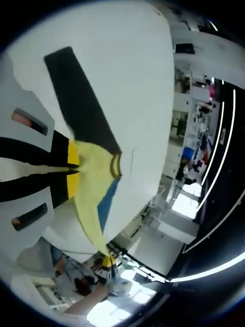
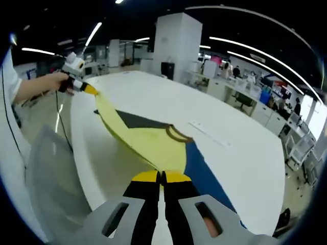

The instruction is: Fold the garment on the visible template until the final outline fits inside the template.

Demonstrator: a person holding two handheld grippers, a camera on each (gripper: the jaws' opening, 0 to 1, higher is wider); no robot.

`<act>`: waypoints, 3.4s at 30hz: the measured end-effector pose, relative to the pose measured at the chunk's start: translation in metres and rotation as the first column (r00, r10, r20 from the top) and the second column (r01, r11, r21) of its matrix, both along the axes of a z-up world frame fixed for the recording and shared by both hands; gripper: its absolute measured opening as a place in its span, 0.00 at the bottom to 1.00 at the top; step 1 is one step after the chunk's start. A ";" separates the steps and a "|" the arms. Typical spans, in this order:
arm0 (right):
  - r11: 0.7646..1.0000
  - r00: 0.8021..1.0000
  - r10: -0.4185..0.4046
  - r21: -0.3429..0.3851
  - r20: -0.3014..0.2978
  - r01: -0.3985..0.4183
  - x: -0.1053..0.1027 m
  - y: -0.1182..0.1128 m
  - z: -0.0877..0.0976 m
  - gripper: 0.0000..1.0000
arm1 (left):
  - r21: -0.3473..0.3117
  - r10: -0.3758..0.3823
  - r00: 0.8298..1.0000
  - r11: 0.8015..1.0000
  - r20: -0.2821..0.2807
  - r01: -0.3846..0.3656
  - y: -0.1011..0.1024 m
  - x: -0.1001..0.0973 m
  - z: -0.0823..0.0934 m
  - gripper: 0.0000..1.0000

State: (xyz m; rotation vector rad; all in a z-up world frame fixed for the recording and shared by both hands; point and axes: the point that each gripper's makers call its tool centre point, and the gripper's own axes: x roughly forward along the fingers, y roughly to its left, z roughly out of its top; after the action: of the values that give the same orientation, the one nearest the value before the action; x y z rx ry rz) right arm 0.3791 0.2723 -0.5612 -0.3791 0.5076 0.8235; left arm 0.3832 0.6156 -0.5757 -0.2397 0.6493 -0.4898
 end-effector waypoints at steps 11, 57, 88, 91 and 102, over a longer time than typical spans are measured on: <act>1.000 0.996 0.029 -0.005 -0.085 -0.029 -0.045 0.006 -0.042 0.03 | 0.037 -0.017 0.994 0.999 -0.106 0.021 0.003 -0.042 -0.047 0.00; 0.997 0.949 0.022 -0.069 -0.313 -0.046 -0.115 -0.004 -0.170 0.03 | -0.025 -0.107 0.871 0.994 -0.479 0.108 -0.010 -0.135 -0.169 0.00; 0.992 0.914 0.039 -0.093 -0.405 -0.084 -0.142 -0.002 -0.201 0.03 | -0.011 -0.072 0.841 0.997 -0.537 0.078 -0.002 -0.145 -0.187 0.00; 0.993 0.912 0.031 -0.093 -0.409 -0.076 -0.142 -0.002 -0.202 0.03 | -0.009 -0.075 0.840 0.996 -0.537 0.083 -0.002 -0.145 -0.187 0.00; 0.994 0.910 0.015 -0.093 -0.414 -0.059 -0.143 -0.002 -0.203 0.03 | -0.005 -0.081 0.837 0.996 -0.542 0.093 -0.003 -0.146 -0.186 0.00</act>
State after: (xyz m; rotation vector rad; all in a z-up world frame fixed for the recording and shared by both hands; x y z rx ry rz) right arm 0.2360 0.2703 -0.7646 -0.3102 0.9440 0.9213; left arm 0.2372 0.6130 -0.7615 -0.3341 1.2275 -0.5040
